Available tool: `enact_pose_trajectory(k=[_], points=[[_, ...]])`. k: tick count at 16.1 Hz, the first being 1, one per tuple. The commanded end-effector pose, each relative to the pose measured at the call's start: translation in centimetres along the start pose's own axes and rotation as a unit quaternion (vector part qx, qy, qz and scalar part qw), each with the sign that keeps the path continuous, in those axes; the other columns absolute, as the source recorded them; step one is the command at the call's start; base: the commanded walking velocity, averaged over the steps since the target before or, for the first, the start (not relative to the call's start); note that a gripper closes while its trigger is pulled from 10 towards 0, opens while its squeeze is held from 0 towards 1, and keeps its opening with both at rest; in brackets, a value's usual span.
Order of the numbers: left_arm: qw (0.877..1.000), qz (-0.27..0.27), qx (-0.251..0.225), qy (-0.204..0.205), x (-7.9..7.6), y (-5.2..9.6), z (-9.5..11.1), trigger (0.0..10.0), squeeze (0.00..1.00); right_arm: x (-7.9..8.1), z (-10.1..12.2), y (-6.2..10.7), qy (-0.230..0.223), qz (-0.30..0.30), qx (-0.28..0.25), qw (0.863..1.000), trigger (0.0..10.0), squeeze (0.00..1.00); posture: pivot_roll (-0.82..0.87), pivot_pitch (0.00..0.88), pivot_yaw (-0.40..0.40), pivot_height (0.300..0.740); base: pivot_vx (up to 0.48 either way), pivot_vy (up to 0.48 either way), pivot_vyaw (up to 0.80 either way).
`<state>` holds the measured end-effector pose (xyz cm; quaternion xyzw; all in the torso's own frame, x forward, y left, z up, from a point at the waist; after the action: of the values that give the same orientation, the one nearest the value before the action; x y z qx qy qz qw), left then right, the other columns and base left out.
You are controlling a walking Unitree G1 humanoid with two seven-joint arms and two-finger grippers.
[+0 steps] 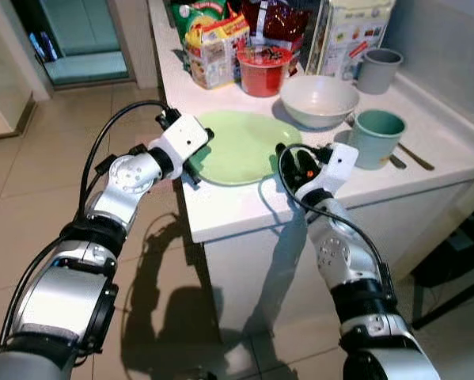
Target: Setting the table
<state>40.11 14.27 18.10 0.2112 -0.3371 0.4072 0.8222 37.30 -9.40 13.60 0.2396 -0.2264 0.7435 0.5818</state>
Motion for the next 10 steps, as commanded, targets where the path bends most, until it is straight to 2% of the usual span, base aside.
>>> enact_pose_trajectory(k=[1,4,6,10], points=[[1.000,0.009,-0.003,-0.001,0.6,0.2,0.1,10.0,0.00,-0.4,-0.5,0.0,-0.016,-0.013,0.015,1.000,10.0,0.00,0.06,0.000,0.027,0.740,0.000,0.000,0.00],[1.000,0.010,-0.003,-0.002,0.7,0.2,0.2,10.0,0.00,-0.7,-0.2,-0.1,-0.026,-0.018,0.012,0.999,10.0,0.00,0.05,0.000,0.027,0.740,0.000,0.000,0.00],[1.000,0.010,-0.003,-0.003,0.7,0.3,0.2,10.0,0.00,-0.2,0.8,-0.1,-0.010,-0.030,-0.008,0.999,10.0,0.00,0.05,0.000,0.029,0.740,0.000,0.000,0.00],[1.000,0.008,-0.002,-0.006,0.8,0.3,0.2,10.0,0.00,0.2,2.0,0.9,-0.011,-0.051,-0.023,0.998,10.0,0.00,0.04,0.000,0.032,0.740,0.000,0.000,0.00]])
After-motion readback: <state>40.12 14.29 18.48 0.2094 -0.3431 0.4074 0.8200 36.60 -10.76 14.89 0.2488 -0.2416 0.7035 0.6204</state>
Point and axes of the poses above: a point about 5 cm out from each wrist's last joint towards the gripper, its own y axis pointing back from the gripper into the wrist, its own z axis along the axis of the wrist's last joint, x = y × z, the point moved 2 cm from there along -y, pointing out of the wrist towards the gripper, and after that the axes turned 9 degrees about -y, right-handed, at the moved point
